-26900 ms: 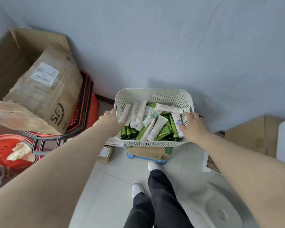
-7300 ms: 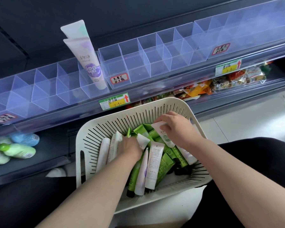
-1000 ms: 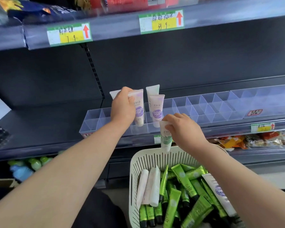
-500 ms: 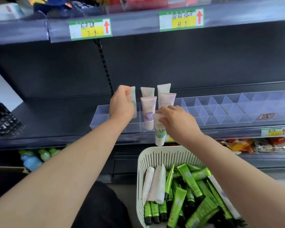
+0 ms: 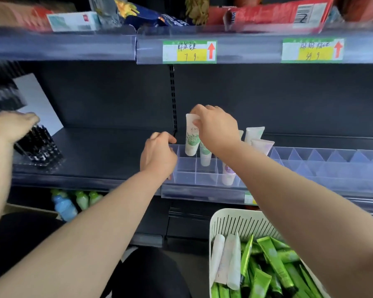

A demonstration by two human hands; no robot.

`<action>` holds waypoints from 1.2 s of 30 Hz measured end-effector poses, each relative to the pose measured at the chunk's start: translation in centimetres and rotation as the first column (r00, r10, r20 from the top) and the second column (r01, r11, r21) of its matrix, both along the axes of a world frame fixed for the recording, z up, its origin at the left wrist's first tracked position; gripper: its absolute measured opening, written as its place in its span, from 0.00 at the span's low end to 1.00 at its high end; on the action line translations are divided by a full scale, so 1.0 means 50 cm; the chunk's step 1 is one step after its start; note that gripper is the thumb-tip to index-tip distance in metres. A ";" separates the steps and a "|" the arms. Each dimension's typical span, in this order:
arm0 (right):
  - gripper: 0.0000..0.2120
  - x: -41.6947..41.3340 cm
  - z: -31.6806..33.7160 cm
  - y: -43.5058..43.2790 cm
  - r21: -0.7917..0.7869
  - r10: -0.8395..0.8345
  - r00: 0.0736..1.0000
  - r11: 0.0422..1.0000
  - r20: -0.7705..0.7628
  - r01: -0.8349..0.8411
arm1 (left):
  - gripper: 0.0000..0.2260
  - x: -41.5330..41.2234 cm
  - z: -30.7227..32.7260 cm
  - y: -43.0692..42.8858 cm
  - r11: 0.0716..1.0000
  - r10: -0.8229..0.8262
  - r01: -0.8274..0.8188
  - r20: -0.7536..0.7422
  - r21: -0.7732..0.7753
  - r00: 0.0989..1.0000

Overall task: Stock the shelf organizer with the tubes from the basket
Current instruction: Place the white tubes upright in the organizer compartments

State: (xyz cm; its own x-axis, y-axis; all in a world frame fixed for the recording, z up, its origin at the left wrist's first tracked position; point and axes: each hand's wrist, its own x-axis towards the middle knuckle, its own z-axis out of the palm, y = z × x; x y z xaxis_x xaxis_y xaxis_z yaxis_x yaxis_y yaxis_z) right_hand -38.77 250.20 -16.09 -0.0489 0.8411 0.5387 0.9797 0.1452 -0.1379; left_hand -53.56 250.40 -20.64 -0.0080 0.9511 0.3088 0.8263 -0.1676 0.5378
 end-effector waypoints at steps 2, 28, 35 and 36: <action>0.09 -0.010 -0.007 0.036 -0.019 -0.008 1.000 1.000 0.030 0.008 | 0.14 -0.011 -0.007 0.013 1.000 -0.004 0.004 -0.024 0.003 1.000; 0.14 0.017 -0.078 0.032 0.091 0.053 0.980 0.993 0.193 -0.071 | 0.17 0.009 -0.076 0.012 0.950 -0.290 0.312 -0.343 0.010 0.893; 0.15 0.140 -0.187 -0.171 0.104 0.019 0.986 0.994 0.167 -0.037 | 0.17 0.090 -0.121 -0.079 0.873 -0.446 0.487 -0.430 -0.016 0.785; 0.14 0.165 -0.208 -0.199 0.076 -0.004 0.987 0.997 0.159 -0.008 | 0.16 0.109 -0.132 -0.093 0.861 -0.468 0.508 -0.425 -0.020 0.775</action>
